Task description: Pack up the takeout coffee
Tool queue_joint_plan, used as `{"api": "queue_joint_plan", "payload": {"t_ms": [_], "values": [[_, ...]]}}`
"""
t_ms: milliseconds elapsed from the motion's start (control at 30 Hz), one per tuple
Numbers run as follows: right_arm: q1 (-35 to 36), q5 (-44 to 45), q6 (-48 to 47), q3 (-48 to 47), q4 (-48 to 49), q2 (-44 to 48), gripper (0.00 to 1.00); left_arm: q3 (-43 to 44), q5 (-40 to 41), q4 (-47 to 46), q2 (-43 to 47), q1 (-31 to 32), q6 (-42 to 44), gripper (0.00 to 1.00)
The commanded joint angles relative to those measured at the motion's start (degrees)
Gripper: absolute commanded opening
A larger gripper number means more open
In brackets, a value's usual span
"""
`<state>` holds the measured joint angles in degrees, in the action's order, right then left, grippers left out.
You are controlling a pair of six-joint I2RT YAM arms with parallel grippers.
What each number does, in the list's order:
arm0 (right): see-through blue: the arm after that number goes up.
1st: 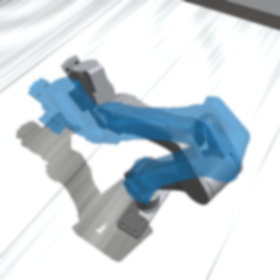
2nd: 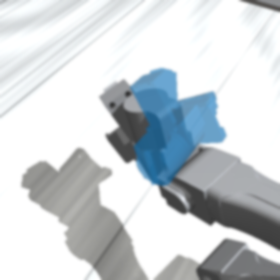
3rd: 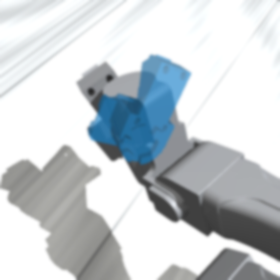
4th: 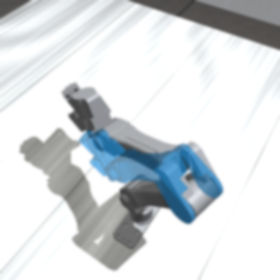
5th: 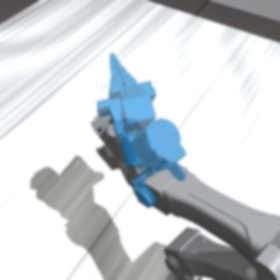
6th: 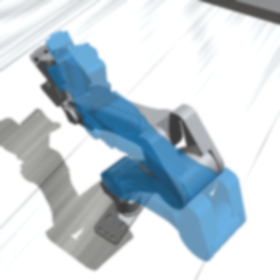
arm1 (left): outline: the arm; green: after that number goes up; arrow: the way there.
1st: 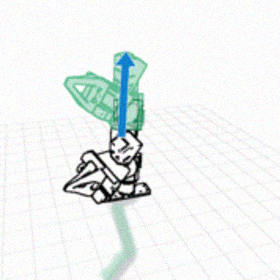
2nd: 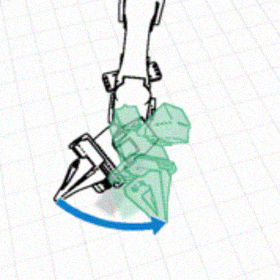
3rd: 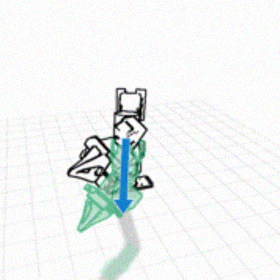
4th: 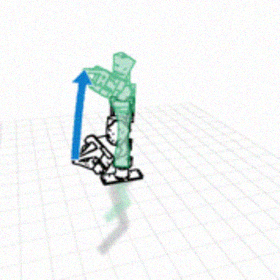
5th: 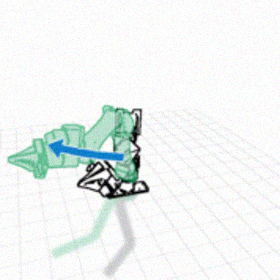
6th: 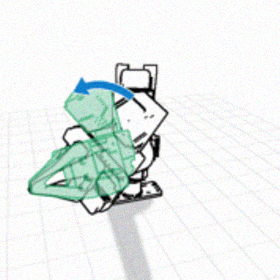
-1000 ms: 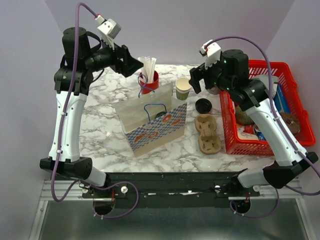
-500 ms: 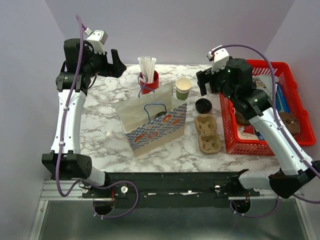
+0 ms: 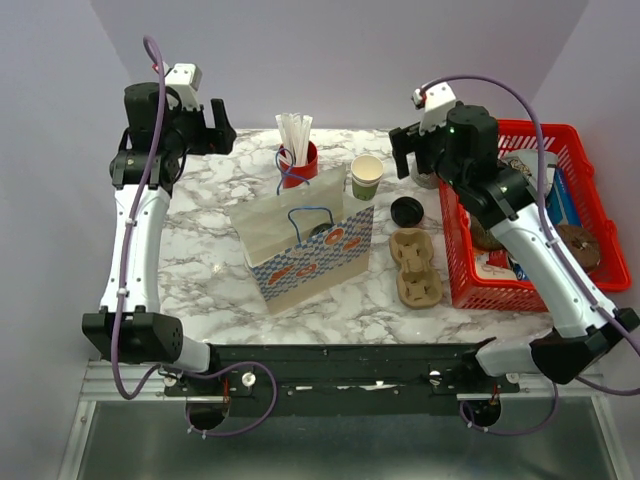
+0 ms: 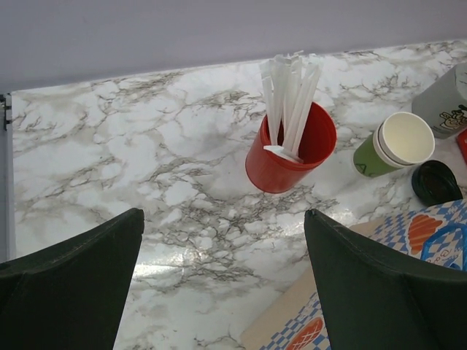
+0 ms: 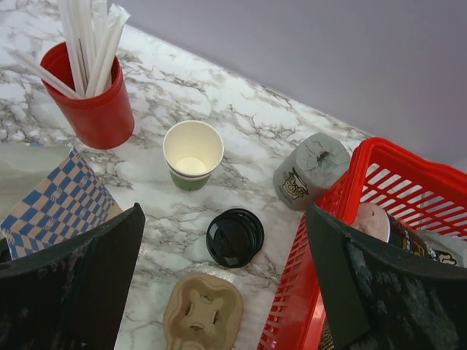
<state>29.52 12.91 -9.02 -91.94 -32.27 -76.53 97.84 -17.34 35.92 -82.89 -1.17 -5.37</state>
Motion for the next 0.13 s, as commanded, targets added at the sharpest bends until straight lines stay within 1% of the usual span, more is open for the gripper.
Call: {"api": "queue_joint_plan", "payload": {"t_ms": [0, 100], "values": [[-0.34, 2.56, -0.12, -5.16, 2.48, -2.83, 1.0, -0.28, 3.19, -0.85, 3.0, -0.5, 0.97, 0.99], [-0.34, 2.74, -0.21, -7.28, 2.56, -4.15, 1.0, -0.37, 3.54, -0.77, 3.26, -0.59, 1.24, 0.99]]}}
